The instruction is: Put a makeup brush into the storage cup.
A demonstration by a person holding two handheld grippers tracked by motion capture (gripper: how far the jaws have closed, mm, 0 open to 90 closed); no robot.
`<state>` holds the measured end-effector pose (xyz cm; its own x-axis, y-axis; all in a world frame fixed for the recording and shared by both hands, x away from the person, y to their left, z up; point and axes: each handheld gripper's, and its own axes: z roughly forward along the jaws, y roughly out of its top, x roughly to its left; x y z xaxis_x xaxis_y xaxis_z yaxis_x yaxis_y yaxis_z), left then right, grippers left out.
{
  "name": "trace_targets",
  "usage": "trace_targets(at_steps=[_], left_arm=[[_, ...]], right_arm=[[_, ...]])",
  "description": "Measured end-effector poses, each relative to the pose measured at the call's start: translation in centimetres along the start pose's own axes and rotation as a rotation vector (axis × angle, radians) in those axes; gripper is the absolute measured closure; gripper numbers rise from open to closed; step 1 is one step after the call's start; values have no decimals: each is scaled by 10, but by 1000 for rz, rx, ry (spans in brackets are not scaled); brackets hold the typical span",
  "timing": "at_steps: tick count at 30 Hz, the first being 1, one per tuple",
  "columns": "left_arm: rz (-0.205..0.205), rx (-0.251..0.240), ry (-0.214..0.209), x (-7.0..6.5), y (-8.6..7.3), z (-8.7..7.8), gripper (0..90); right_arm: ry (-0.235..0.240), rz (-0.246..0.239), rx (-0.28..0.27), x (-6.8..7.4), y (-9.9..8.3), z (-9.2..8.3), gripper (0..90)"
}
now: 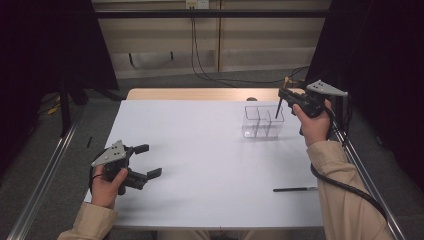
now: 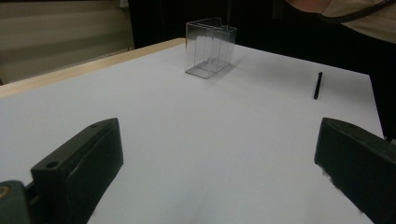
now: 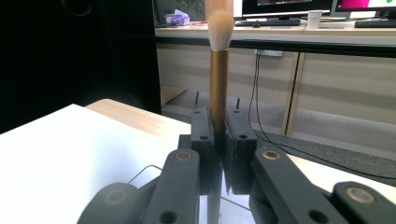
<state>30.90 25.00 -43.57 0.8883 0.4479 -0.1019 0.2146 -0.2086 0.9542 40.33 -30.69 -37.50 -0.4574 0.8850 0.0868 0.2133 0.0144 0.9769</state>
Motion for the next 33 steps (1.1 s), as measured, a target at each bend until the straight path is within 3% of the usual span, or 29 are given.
trace_targets(at_steps=[33], left_arm=[[9, 7, 4, 0, 1, 0, 12]], right_arm=[[-7, 1, 27, 2, -17, 4, 838]])
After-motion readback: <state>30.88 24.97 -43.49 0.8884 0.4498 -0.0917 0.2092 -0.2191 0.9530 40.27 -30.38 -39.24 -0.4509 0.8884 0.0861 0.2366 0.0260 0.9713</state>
